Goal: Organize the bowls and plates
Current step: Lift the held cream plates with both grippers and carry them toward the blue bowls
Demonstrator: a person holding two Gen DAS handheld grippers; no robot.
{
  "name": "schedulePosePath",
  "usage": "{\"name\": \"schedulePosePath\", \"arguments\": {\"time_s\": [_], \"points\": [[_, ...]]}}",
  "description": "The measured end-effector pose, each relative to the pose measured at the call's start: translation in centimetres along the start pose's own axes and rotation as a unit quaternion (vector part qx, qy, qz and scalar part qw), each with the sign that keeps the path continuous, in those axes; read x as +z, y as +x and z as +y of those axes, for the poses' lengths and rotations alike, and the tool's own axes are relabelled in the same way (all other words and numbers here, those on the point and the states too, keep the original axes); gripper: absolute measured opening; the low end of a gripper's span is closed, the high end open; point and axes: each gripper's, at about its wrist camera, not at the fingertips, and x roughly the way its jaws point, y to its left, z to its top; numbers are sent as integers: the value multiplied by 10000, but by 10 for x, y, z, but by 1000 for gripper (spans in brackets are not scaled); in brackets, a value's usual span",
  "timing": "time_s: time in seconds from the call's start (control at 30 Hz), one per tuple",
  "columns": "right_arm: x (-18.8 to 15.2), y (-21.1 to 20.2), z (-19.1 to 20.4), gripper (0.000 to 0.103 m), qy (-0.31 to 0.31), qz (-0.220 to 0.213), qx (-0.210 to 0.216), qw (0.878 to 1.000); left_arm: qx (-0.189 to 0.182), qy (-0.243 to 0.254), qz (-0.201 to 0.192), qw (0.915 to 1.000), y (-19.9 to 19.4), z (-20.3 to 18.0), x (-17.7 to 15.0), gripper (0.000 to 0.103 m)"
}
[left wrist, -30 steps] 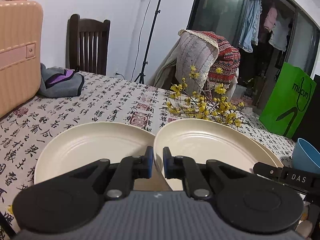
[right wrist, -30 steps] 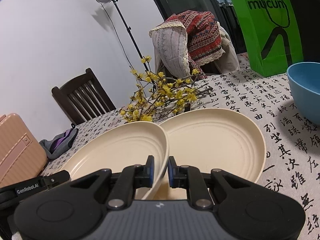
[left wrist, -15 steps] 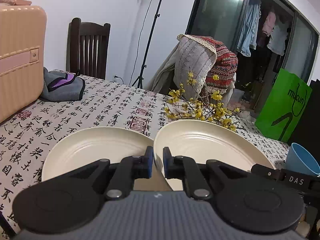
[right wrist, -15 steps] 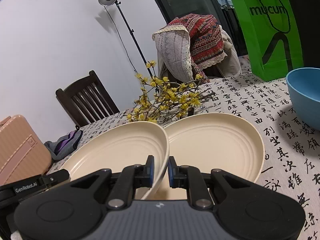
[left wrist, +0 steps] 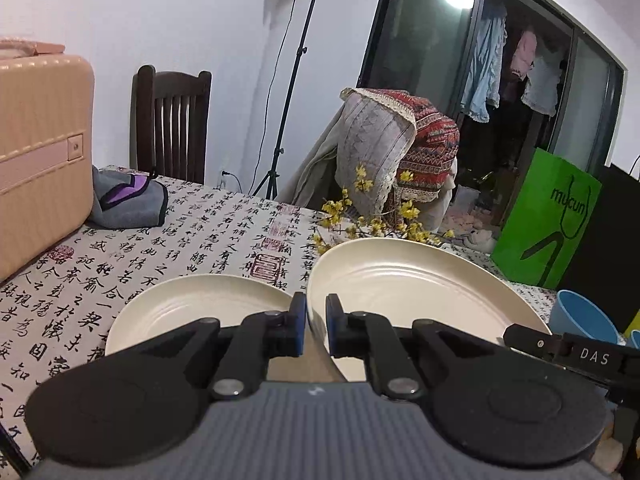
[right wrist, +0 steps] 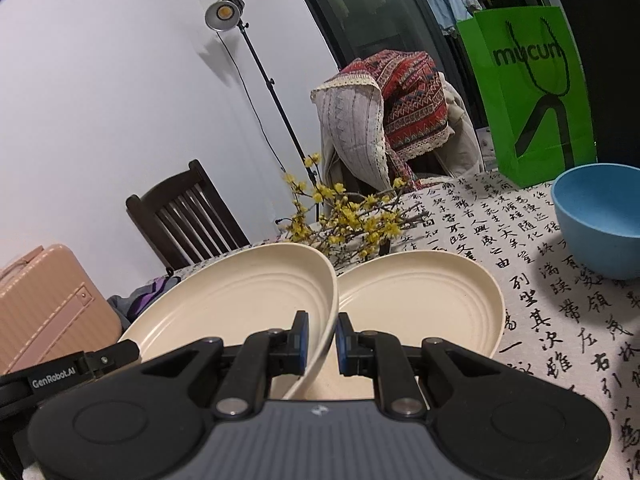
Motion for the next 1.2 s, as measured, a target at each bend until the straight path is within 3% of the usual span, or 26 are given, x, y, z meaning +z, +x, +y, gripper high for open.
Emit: {"name": "schedulePosePath", "arguments": {"time_s": [1.2], "points": [[-12,-93,-4,14,77,-412,39,9991,-320,208,-382,9985,-86,-29,-15,11]]}}
